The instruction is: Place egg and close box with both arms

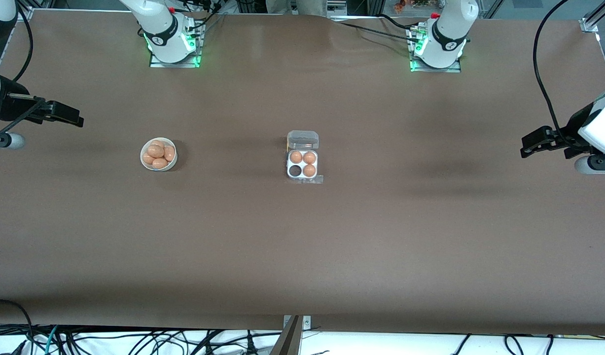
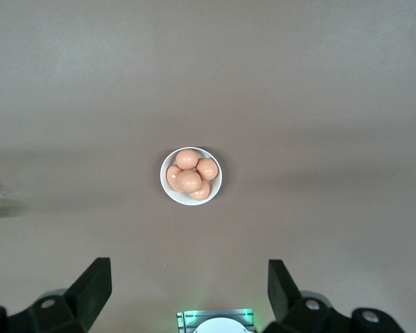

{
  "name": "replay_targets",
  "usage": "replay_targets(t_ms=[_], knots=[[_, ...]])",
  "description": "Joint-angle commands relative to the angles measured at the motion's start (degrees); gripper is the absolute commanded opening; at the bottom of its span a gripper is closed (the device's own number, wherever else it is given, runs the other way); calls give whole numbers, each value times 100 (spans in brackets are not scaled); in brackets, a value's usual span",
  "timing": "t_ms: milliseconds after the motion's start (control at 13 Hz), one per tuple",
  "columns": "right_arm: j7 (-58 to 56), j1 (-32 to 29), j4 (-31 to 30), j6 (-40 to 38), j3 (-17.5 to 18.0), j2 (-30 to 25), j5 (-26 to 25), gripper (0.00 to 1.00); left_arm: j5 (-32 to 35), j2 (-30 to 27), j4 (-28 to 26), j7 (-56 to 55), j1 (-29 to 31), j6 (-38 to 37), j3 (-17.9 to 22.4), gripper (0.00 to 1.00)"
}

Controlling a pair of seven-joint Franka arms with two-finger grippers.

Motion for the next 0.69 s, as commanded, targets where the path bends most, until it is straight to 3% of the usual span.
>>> replay_targets(t_ms=[0, 615], knots=[[59, -10, -187, 94, 11, -192, -64, 100, 152, 32, 103, 138, -7, -61, -2, 100], [-20, -10, -161, 85, 37, -192, -64, 100, 144, 32, 103, 129, -7, -70, -2, 100]])
